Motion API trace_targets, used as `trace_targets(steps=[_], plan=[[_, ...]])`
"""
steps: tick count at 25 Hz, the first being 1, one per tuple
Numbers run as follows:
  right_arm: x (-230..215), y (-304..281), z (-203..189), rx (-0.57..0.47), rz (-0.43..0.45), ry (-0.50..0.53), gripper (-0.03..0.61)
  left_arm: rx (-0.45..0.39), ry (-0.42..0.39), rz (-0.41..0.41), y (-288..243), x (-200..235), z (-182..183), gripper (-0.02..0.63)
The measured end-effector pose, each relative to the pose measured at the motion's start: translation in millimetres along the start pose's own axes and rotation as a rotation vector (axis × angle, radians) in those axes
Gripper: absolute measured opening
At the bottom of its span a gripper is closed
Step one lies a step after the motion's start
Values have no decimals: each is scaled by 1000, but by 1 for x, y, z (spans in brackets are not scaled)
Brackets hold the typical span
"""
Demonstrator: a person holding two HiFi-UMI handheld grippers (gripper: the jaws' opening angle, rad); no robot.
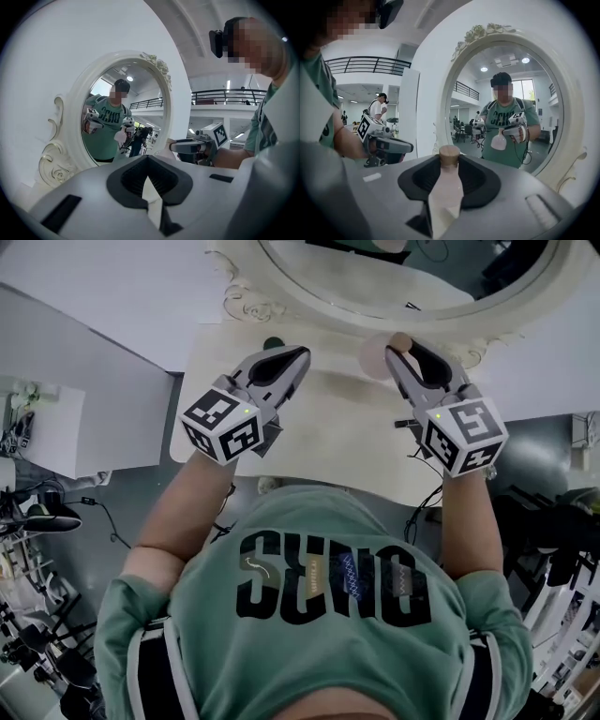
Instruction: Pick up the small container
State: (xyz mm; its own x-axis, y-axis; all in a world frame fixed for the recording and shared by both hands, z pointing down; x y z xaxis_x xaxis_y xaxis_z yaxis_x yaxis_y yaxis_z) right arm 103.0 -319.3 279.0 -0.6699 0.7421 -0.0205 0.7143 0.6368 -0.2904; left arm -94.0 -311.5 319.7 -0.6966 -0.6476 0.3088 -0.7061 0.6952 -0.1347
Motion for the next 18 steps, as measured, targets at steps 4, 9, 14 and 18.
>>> trace_targets(steps=[4,9,14,18], plan=[[4,3,31,-12,31,16,129,-29,-26,-8,3,-4,26,0],[5,8,65,-40,54,29,129,-60,-73,-18,6,-12,59,0],[4,19,101,-81,66,29,129,-88,-105,-28,11,-21,94,0],[3,30,128,-103,89,51,129,-117,-139,-48,13,-34,120,0]])
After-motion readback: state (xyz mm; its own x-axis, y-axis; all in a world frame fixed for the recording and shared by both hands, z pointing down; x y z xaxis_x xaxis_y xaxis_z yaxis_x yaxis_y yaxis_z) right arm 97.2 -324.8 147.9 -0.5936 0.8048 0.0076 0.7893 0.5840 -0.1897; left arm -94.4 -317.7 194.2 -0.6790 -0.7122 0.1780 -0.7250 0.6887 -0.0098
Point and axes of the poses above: the fingertips, and each gripper's own axes: y backward along the fingers, x to its left, z out of its top, the point moved 5 cm from there along y, backward along the fingers, and after that the axes turned 8 degrees about z, right-handed, at the moved point
